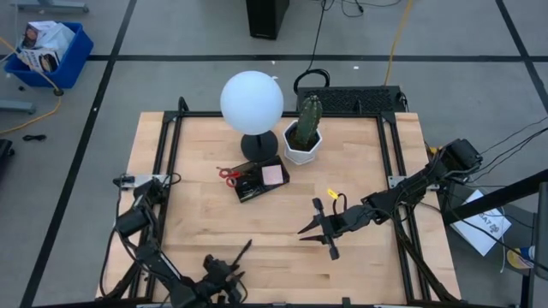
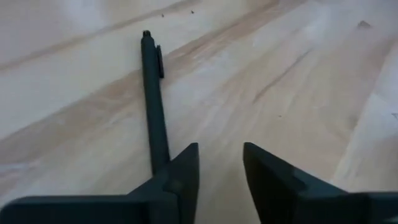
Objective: Pick and place office supplies into organizer
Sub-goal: Put the black pen into the desk organizer
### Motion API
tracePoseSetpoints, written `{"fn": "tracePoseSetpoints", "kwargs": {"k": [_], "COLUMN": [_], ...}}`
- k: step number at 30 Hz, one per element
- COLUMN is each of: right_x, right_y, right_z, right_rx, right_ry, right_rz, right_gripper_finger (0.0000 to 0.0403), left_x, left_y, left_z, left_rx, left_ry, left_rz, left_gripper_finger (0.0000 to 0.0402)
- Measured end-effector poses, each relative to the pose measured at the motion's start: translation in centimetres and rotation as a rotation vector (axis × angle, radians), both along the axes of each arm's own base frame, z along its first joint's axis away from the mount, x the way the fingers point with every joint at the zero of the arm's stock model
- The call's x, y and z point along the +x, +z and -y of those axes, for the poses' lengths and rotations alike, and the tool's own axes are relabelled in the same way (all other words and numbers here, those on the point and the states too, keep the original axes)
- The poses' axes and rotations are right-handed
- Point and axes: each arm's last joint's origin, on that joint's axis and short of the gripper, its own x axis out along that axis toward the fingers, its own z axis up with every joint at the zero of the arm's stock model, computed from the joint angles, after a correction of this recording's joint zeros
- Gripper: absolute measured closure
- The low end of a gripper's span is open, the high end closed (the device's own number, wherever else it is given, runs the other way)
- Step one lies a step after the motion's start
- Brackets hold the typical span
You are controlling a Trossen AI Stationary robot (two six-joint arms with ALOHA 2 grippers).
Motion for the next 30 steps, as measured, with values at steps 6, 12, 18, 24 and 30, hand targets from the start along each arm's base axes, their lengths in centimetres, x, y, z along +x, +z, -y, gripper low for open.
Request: {"fn": "tracePoseSetpoints", "kwargs": {"k": [6,12,18,24,30], "right_x": [0.0,0.0,0.0,0.0,-0.1], "right_y": [0.0,-0.1,-0.1,-0.1,-0.2], "right_z": [0.0,0.0,0.0,0.0,0.0], "right_rx": [-0.002,-0.005,-0.006,-0.012,-0.016], "right_ry": [0.004,0.004,0.005,0.007,0.008], "right_rz": [0.0,-0.007,-0.006,-0.006,-0.013], "right_gripper_finger": [0.033,0.033,0.033,0.033,0.033], "left_x": [-0.1,0.6,0.3,-1.0,-1.3], "left_y": [1.7,4.4,6.2,5.2,3.5], "left_z": [-0.3,0.9,0.7,-1.1,-1.3], "left_rx": [0.1,0.179,0.229,0.24,0.145], "left_ry": [-0.002,-0.041,-0.024,0.128,0.184], "left_rz": [-0.133,-0.065,-0.166,-0.233,-0.217], "left_gripper_finger": [0.032,0.034,0.0341,0.0341,0.033]}}
